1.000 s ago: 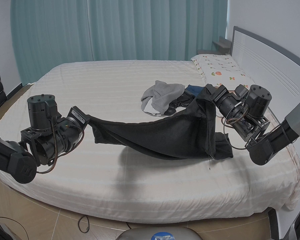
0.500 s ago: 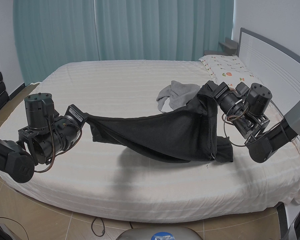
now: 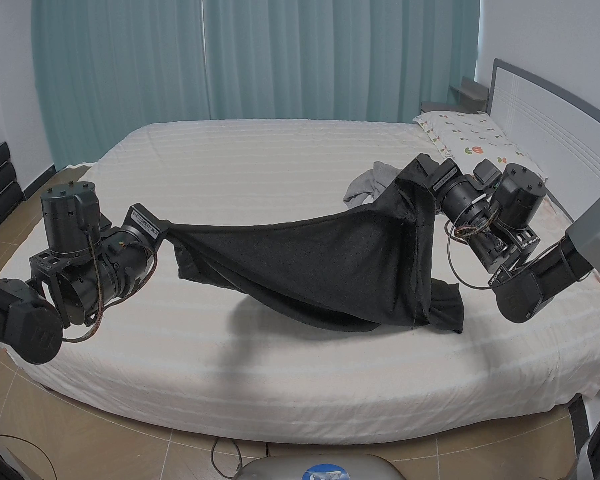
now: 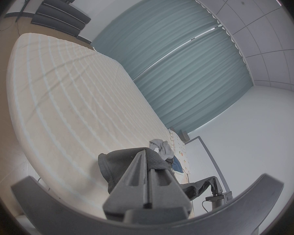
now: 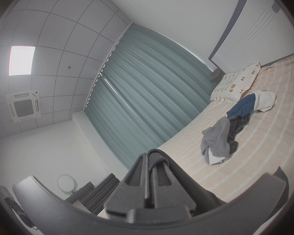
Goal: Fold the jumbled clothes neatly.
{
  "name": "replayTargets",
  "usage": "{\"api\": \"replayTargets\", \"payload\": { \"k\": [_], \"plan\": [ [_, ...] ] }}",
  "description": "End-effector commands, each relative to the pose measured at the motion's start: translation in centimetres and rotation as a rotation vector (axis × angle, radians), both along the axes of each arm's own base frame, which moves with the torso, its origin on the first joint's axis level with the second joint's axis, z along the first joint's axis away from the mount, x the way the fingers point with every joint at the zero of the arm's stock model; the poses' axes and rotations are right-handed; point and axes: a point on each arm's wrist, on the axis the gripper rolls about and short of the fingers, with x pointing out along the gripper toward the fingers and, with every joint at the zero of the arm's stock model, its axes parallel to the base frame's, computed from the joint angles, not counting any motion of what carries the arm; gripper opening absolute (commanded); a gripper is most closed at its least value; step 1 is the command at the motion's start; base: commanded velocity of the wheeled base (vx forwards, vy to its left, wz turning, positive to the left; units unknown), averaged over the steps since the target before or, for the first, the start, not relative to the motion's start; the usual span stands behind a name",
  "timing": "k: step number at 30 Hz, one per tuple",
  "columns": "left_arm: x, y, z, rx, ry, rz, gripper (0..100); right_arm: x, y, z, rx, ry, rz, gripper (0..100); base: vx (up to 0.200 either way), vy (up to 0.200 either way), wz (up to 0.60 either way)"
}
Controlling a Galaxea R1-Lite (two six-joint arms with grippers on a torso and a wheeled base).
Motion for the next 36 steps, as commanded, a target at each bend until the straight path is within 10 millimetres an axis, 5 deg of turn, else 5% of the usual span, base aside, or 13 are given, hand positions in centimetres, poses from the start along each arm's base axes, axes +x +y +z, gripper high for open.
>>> {"api": "replayTargets", "payload": {
  "k": [1, 18, 28, 36],
  "plan": [
    [-0.1, 0.1, 0.3, -0.003, -0.009, 0.002, 0, 0.1, 0.0, 0.4, 0.001, -0.019, 0.000, 0, 0.000, 0.200, 0.00],
    [-0.4, 0.7, 0.9, 0.004, -0.031, 0.015, 0, -0.4, 0.0, 2.0, 0.020, -0.066, 0.002, 0, 0.000, 0.200, 0.00],
    [-0.2, 0.6, 0.6, 0.005, -0.021, 0.012, 0, -0.2, -0.7, 1.0, 0.007, -0.032, -0.016, 0, 0.000, 0.200, 0.00],
    [-0.1, 0.1, -0.4, 0.012, 0.017, -0.006, 0, -1.2, -2.4, -0.2, -0.018, 0.028, -0.046, 0, 0.000, 0.000, 0.00]
  ]
}}
